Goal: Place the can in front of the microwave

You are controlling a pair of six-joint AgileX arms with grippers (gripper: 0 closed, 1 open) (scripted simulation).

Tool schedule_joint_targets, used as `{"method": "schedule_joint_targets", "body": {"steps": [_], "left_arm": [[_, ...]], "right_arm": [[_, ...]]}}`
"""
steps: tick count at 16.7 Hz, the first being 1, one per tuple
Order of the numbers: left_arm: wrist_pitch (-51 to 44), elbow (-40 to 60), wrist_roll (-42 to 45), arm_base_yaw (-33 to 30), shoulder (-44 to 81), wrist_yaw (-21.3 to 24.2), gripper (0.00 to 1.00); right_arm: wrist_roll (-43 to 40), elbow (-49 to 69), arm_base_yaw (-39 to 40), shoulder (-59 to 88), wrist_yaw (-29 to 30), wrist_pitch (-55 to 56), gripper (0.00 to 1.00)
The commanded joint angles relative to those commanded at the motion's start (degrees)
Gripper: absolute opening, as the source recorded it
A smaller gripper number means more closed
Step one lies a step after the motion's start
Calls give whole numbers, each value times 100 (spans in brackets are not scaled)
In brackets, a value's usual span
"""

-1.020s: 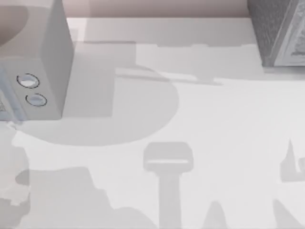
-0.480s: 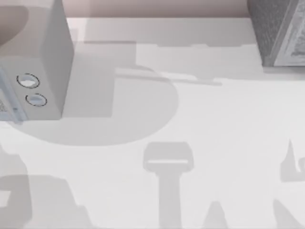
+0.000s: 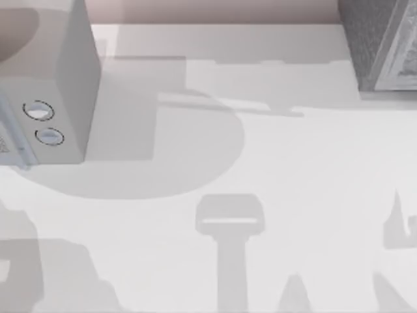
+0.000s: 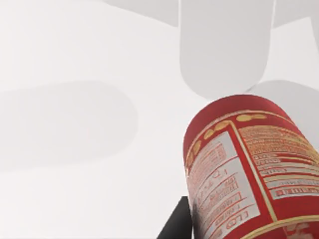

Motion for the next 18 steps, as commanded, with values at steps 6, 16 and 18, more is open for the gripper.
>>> {"method": "schedule_joint_targets", "body": {"steps": [6,16,18], "left_arm": [[0,0,0,0,0,0,30],[0,0,0,0,0,0,100],[0,0,0,0,0,0,100]], "right_arm": [[0,0,0,0,0,0,100],[0,0,0,0,0,0,100],[0,0,0,0,0,0,100]]}}
